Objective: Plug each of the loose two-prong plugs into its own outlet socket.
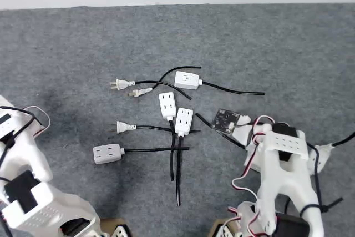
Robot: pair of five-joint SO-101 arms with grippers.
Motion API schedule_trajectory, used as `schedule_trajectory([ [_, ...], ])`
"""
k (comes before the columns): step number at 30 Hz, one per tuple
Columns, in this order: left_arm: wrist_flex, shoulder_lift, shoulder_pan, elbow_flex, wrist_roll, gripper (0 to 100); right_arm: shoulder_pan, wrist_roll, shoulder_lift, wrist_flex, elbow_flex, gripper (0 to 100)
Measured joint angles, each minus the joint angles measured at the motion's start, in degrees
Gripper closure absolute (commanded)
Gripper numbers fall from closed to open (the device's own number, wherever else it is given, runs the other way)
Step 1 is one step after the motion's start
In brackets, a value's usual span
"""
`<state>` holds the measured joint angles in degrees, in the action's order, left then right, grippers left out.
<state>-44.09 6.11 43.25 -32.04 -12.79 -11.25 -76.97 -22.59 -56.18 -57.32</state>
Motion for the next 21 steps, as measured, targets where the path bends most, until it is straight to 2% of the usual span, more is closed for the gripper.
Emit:
schedule_trajectory([
  [3, 0.00, 0.00, 0.00, 0.00, 0.00, 98, -1.32, -2.20, 0.00, 2.46, -0.88, 84.6],
  [13, 0.00, 0.00, -0.79, 0.00, 0.00, 98, 0.18, -2.73, 0.00, 3.96, -2.46, 87.6],
  [21, 0.00, 0.00, -0.79, 0.00, 0.00, 98, 1.49, -2.73, -0.18, 11.43, -7.12, 87.7],
])
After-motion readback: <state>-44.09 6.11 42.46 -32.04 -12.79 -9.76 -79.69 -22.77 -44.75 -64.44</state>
